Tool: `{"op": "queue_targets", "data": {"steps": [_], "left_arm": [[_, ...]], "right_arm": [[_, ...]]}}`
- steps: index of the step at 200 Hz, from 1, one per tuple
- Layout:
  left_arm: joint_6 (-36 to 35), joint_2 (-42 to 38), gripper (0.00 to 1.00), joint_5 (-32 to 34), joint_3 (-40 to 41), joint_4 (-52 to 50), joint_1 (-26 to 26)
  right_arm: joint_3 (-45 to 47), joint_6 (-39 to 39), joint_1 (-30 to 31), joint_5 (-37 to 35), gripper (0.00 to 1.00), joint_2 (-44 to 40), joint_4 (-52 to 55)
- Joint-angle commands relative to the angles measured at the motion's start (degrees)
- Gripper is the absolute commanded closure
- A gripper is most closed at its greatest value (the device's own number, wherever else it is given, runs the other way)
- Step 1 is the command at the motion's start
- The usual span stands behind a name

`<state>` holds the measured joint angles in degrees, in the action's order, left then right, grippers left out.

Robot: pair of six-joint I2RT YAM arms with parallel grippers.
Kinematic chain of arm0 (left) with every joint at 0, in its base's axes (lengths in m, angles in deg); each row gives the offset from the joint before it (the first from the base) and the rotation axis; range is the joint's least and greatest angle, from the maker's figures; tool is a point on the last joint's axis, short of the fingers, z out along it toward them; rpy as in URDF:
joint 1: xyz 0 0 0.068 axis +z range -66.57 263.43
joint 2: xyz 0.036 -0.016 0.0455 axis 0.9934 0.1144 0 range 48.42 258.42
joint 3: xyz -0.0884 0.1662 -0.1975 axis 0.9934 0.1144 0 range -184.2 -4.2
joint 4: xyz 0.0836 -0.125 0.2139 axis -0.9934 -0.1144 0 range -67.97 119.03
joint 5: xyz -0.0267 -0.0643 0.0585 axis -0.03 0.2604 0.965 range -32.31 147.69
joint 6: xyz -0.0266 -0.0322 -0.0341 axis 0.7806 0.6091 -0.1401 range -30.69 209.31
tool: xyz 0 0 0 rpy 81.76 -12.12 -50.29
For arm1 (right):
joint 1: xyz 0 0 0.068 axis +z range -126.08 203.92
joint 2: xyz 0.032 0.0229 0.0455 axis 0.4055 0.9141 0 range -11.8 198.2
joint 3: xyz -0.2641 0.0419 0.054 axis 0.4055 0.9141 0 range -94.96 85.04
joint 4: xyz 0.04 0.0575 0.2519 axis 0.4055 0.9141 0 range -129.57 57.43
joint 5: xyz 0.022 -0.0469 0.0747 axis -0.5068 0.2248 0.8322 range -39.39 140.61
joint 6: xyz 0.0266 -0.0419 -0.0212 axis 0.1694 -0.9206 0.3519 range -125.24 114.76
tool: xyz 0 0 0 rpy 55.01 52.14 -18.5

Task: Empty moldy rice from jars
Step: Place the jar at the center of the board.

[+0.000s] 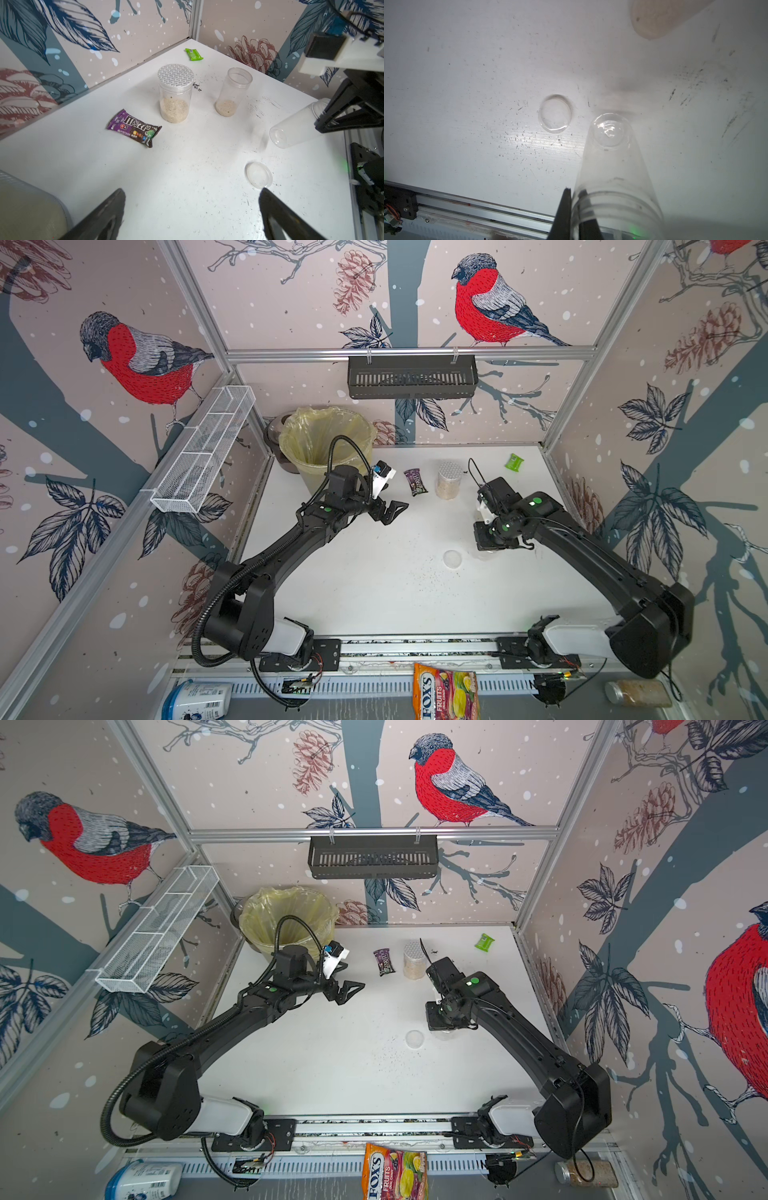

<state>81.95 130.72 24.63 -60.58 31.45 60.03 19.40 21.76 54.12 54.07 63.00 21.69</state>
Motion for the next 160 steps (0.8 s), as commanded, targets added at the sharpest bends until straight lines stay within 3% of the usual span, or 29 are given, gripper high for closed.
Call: {"op": "queue_targets", "data": {"steps": [1, 65, 160], "left_arm": [[5.2, 0.6, 0.02, -2.7, -0.1, 3.1, 0.0], [8.5, -0.5, 0.01, -0.3, 3.8, 8.2, 0.0], [8.3, -0.8, 0.01, -2.0, 5.1, 8.4, 0.0]], "right_arm": [[2.2, 1.9, -0.2, 0.0, 0.99, -0.5, -2.3], [4.8, -0.6, -0.2, 5.6, 0.99, 1.7, -7.4], [7.5, -1.8, -0.6, 7.0, 0.98, 1.6, -9.0]]}}
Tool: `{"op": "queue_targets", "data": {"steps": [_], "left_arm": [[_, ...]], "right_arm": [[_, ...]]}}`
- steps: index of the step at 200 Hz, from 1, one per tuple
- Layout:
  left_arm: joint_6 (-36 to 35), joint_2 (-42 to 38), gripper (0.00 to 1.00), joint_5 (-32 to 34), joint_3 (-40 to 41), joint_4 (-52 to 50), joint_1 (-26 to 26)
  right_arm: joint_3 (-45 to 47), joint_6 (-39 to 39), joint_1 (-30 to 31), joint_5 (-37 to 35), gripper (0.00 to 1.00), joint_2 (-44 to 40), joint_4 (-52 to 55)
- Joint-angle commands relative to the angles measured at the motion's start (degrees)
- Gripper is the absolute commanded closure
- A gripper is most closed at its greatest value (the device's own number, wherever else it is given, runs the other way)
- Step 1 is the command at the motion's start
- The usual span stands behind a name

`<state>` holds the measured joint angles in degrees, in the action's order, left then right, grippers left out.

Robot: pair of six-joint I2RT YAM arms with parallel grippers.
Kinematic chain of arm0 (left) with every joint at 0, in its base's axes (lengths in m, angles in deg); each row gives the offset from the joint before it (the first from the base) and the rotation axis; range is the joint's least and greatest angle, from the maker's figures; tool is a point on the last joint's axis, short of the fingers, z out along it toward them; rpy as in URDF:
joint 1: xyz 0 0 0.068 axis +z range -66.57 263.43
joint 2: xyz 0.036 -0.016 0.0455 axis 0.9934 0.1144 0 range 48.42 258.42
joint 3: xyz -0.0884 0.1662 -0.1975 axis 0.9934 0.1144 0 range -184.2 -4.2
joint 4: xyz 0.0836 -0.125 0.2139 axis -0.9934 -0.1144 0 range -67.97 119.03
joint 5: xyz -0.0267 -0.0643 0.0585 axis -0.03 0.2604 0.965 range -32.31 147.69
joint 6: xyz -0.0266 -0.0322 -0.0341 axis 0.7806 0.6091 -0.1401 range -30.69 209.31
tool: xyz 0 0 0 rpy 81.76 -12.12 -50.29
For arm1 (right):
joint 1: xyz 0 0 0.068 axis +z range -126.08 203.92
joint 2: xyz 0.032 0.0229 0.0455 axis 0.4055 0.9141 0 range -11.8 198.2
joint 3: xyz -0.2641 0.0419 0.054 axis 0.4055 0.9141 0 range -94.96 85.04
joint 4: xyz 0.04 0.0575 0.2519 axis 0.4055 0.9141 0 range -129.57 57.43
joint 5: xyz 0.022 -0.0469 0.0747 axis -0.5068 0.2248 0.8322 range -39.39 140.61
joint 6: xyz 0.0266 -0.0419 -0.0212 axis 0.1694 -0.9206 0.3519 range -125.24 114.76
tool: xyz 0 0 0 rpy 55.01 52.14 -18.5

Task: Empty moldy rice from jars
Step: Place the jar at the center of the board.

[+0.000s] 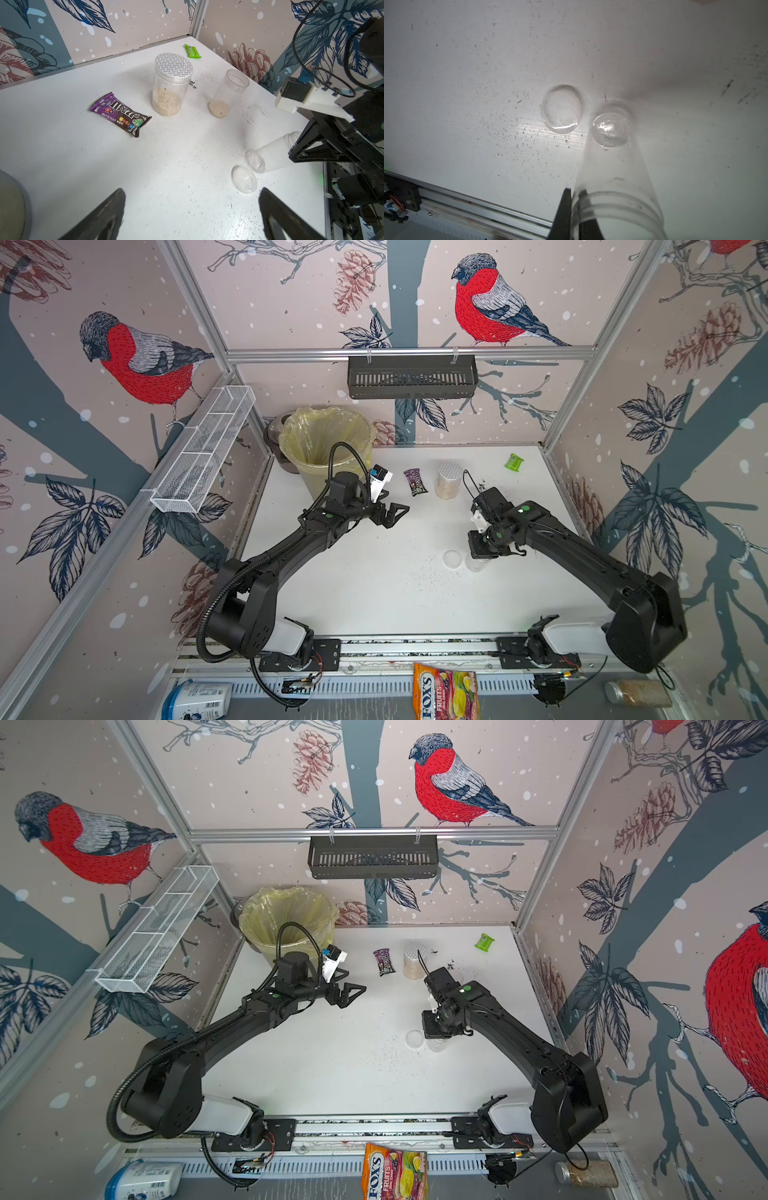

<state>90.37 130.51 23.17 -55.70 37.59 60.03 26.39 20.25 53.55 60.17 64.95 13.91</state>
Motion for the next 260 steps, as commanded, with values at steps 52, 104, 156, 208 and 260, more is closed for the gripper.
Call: {"op": "queue_targets", "data": {"steps": [52, 104, 156, 208, 260], "left_arm": [[-0.3, -0.8, 0.01, -1.6, 0.5, 1.8, 0.0], [-0.3, -0.1, 0.02, -1.9, 0.5, 1.9, -0.1], [-0.1, 0.0, 0.02, -1.2, 0.7, 2.4, 0.0], [0.3, 0.6, 0.02, -0.5, 0.6, 2.8, 0.0], [0.9, 0.7, 0.02, 1.1, 0.2, 2.7, 0.0]], "right_arm": [[1.2, -1.0, -0.4, 1.4, 0.9, 0.2, -1.6], [0.8, -1.6, -0.9, 2.4, 0.78, 0.0, -1.4], [-1.0, -1.6, -1.0, 1.0, 0.66, -0.4, 0.8], [-4.0, -1.0, -0.8, 0.4, 0.51, -1.2, 3.2], [-9.4, 0.1, -0.4, -3.1, 0.37, -4.1, 6.8]]}}
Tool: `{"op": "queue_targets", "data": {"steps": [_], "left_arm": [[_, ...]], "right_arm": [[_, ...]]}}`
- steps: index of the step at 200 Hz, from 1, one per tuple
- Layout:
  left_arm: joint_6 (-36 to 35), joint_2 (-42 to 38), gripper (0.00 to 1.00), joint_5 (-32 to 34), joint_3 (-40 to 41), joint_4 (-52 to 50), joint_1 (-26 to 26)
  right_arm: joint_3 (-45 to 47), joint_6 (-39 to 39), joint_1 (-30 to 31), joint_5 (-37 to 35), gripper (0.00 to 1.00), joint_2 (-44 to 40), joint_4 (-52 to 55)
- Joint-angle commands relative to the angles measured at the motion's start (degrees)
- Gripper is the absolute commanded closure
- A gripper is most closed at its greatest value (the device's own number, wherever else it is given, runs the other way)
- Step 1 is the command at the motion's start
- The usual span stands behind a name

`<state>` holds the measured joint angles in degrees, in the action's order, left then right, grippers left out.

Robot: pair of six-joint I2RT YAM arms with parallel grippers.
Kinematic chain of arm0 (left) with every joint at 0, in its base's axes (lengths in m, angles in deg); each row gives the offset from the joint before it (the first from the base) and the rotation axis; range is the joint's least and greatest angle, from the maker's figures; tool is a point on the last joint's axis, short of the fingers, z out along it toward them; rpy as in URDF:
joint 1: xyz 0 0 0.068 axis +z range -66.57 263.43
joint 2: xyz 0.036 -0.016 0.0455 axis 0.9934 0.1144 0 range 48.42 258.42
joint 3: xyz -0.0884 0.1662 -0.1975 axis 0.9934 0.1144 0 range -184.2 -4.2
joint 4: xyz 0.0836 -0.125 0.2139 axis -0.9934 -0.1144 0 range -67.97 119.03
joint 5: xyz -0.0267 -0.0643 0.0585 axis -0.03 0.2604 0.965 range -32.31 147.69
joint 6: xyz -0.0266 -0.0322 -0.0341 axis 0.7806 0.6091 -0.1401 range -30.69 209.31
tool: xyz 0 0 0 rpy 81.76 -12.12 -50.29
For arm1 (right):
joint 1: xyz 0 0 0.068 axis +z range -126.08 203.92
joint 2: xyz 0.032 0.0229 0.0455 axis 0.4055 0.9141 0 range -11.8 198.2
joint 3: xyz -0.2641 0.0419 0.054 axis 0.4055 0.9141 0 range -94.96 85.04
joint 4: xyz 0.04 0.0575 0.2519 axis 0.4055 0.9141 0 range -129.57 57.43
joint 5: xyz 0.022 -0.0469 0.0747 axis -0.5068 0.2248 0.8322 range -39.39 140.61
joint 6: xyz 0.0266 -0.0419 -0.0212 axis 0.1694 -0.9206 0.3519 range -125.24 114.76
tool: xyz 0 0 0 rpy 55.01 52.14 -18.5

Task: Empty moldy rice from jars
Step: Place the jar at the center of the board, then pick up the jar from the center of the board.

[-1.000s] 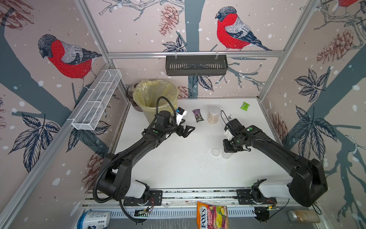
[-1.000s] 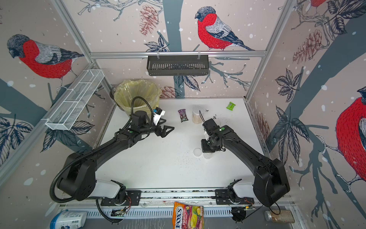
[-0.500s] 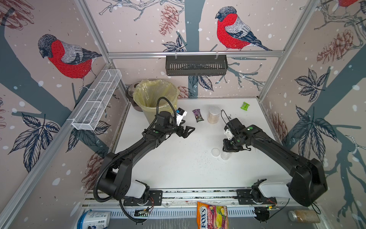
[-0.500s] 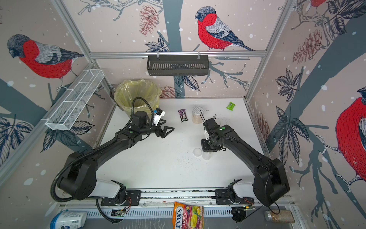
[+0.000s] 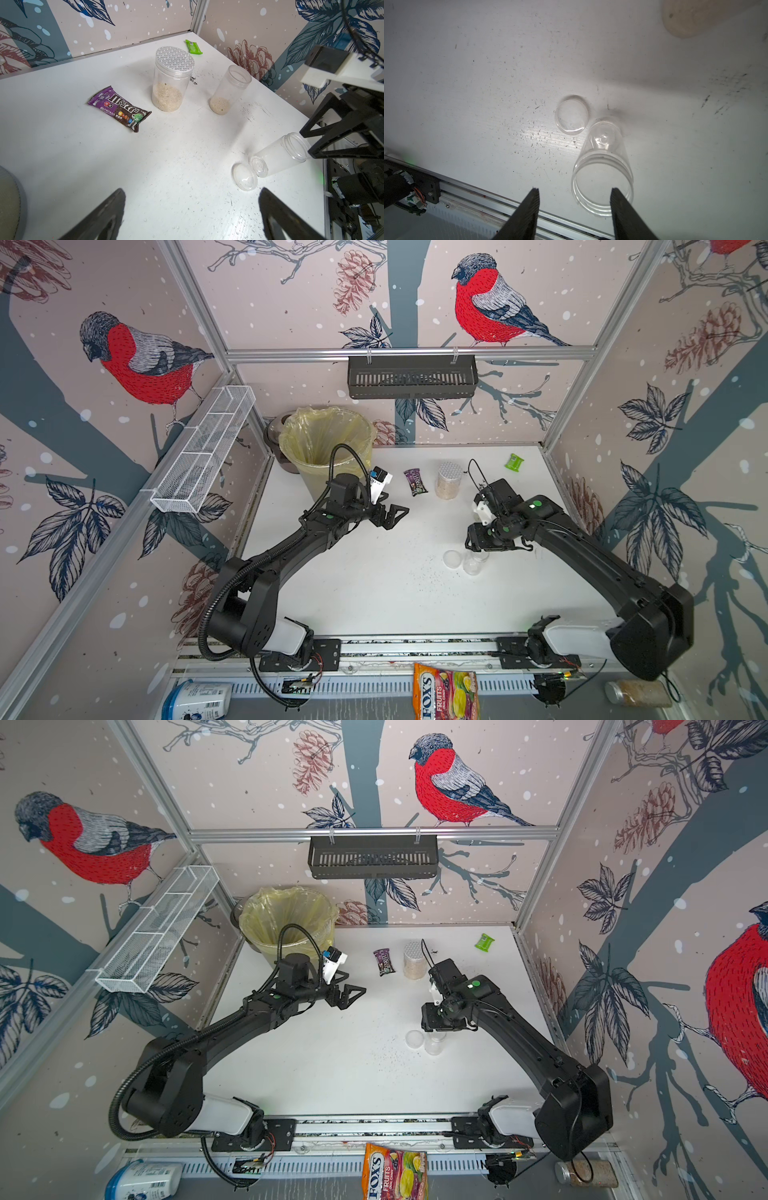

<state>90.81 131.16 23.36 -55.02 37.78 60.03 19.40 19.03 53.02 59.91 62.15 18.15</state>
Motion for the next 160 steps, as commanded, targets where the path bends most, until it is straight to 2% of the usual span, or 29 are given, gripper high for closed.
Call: {"op": "queue_targets", "data": {"steps": [1, 24, 40, 43, 46, 49, 69, 90, 124, 141, 160], "left_arm": [[0.5, 0.1, 0.02, 1.0, -0.5, 2.5, 0.1], [1.4, -0.1, 0.02, 3.3, -0.8, 2.5, -0.1], [3.4, -0.4, 0.01, 6.4, -0.8, 2.9, 0.0], [3.9, -0.5, 0.01, 7.3, -0.7, 2.9, 0.0], [4.3, -0.5, 0.01, 8.1, -0.8, 3.1, 0.0], [4.4, -0.6, 0.01, 8.4, -0.8, 3.1, 0.0], [6.7, -0.7, 0.02, 9.7, -0.8, 3.8, 0.0], [11.0, -0.4, 0.02, 14.2, -1.4, 4.0, 0.0], [15.1, 2.0, 0.01, 16.4, -5.1, 0.4, -0.3], [14.5, 2.7, 0.02, 18.4, -5.6, 0.1, -2.5], [11.0, 2.6, 0.02, 22.6, -6.0, -1.1, -7.3]], "right_arm": [[-2.6, 1.2, 0.1, -2.9, 0.37, -1.4, 2.5], [-5.5, 1.8, 0.1, -3.4, 0.3, -1.9, 1.7], [-7.5, 1.7, 0.1, -5.0, 0.2, -4.0, -0.2], [-7.8, 1.7, 0.1, -5.4, 0.16, -4.0, -0.8], [-8.2, 1.6, 0.2, -5.9, 0.03, -4.1, -1.5], [-8.5, 1.6, 0.1, -6.4, 0.0, -4.2, -2.2], [-10.4, 1.7, -1.1, -8.1, 0.0, -4.4, -7.1], [-11.7, 2.1, -3.5, -9.5, 0.0, -4.4, -12.0], [-9.7, 4.1, -7.8, -18.7, 0.0, -5.1, -19.4], [-9.4, 4.4, -9.5, -23.9, 0.0, -4.5, -20.4], [-9.2, 3.7, -10.8, -27.8, 0.0, -4.1, -20.5]]}}
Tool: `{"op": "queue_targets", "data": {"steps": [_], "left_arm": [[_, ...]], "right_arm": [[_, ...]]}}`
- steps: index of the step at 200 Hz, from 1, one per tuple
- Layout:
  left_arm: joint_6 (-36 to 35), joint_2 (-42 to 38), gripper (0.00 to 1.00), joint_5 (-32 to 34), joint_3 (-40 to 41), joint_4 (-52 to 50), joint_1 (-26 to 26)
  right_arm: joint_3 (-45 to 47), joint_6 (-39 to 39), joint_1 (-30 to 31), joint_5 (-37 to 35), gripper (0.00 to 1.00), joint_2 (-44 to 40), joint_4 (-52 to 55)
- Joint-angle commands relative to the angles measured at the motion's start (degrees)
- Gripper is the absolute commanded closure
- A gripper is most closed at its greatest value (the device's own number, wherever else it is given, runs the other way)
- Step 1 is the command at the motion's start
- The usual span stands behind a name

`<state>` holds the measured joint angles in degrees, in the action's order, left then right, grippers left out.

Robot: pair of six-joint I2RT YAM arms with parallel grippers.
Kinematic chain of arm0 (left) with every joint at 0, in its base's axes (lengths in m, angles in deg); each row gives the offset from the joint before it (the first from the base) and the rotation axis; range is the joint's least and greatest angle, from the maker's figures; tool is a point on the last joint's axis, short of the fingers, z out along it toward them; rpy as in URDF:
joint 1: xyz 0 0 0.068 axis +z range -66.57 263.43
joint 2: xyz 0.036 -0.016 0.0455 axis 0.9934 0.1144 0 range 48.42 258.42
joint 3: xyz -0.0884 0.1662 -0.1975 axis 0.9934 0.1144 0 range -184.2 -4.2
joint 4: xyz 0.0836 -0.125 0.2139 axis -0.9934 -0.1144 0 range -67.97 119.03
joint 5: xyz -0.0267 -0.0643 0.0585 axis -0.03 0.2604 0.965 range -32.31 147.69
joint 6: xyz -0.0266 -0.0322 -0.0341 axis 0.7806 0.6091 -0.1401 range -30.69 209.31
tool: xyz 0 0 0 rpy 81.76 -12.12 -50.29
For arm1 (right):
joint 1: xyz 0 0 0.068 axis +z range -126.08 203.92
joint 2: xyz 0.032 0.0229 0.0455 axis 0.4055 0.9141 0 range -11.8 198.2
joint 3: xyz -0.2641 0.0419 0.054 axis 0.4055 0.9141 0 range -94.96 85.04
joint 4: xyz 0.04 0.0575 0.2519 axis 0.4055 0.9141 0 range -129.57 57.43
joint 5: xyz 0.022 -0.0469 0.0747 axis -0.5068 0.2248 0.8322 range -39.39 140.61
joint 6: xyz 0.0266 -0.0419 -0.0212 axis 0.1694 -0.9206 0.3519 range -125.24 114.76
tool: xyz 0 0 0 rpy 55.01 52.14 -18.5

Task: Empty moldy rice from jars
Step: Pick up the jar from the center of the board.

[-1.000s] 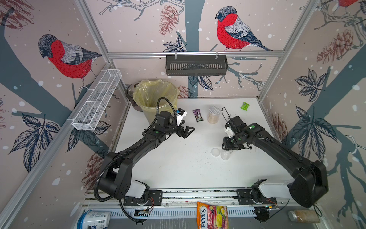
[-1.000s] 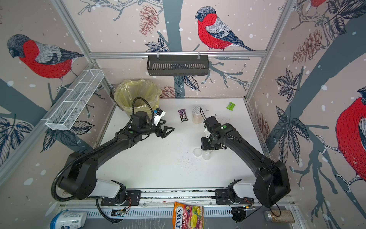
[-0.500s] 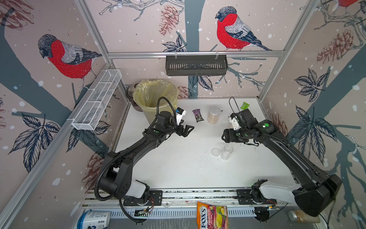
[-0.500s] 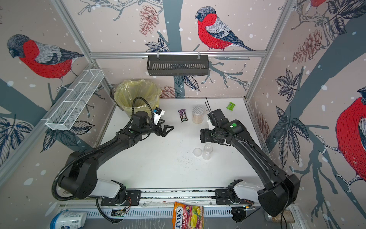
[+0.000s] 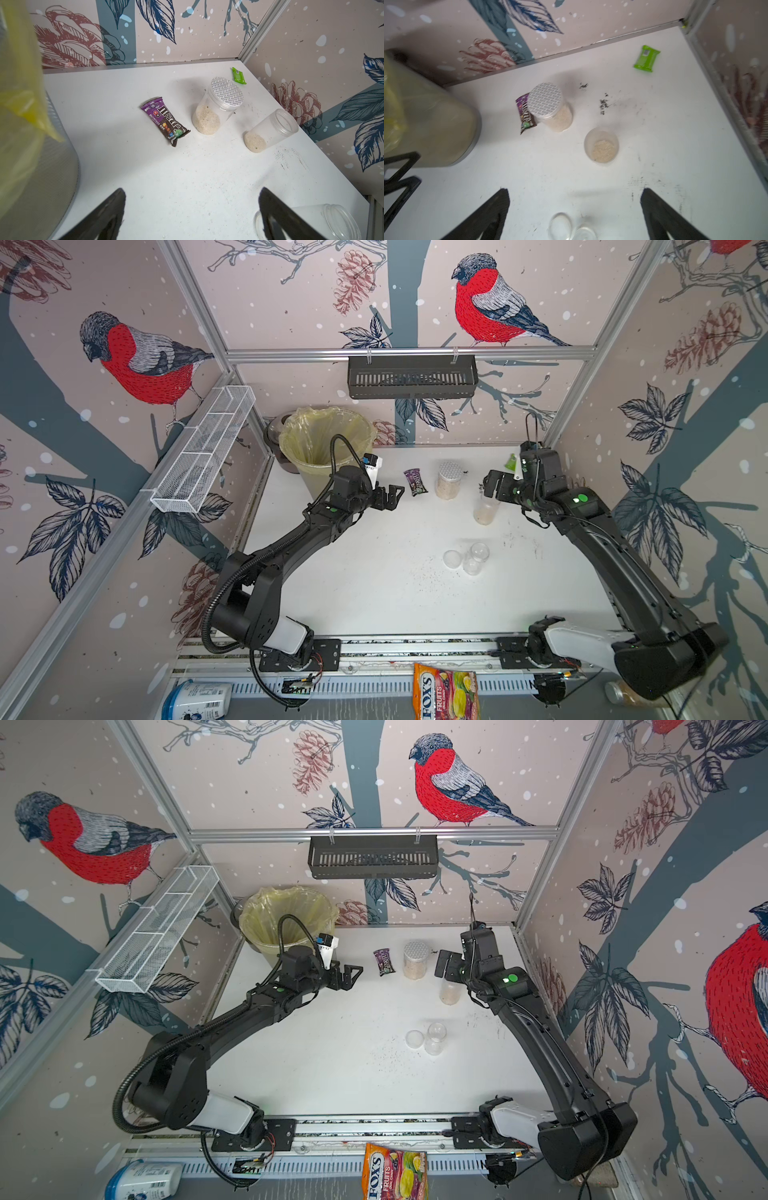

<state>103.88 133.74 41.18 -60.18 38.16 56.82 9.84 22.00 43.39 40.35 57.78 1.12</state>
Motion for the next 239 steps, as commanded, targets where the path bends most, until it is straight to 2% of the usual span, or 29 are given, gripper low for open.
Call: {"op": "queue_targets", "data": {"steps": [1, 13, 34, 51, 67, 97, 165, 195, 215, 239], "left_arm": [[-2.3, 0.1, 0.02, 4.9, -0.9, -1.6, -4.2], [-3.0, 0.0, 0.01, 6.8, -0.9, -2.1, -6.7], [-1.9, -0.5, 0.01, 8.4, -0.9, -1.6, -8.5], [-0.8, -0.9, 0.01, 9.2, -0.8, -0.4, -8.6], [-1.3, -1.8, 0.02, 7.1, 0.1, 2.0, -8.6], [-1.1, -1.5, 0.01, 4.4, 0.4, 4.5, -8.6], [-4.2, 0.0, 0.01, 0.0, 1.0, 4.4, -8.9], [-5.4, -0.5, 0.01, 1.1, 1.4, 4.8, -8.9], [-6.7, 0.9, 0.01, 0.1, -0.8, 2.2, -8.9], [-6.8, 2.5, 0.01, 2.3, -3.3, 0.0, -8.9]], "right_arm": [[0.4, 0.7, -1.2, -8.4, 0.0, 0.2, -3.5], [2.1, 0.6, -1.9, -8.8, 0.0, -0.7, -5.3], [4.5, -1.2, -4.0, -4.9, 0.0, -2.3, -7.2], [7.4, -1.0, -5.1, -8.0, 0.0, -3.9, -10.0], [7.7, -1.3, -6.9, -9.6, 0.0, -3.1, -9.5], [9.1, -2.5, -8.7, -8.0, 0.0, 0.7, -8.5], [11.2, -5.1, -8.9, -2.7, 0.0, 8.3, -8.3], [12.0, -6.5, -8.6, -0.3, 0.0, 10.9, -10.3], [11.8, -7.5, -7.6, 0.8, 0.0, 12.3, -11.7], [11.1, -8.5, -6.1, 2.1, 0.0, 13.8, -12.7]]}}
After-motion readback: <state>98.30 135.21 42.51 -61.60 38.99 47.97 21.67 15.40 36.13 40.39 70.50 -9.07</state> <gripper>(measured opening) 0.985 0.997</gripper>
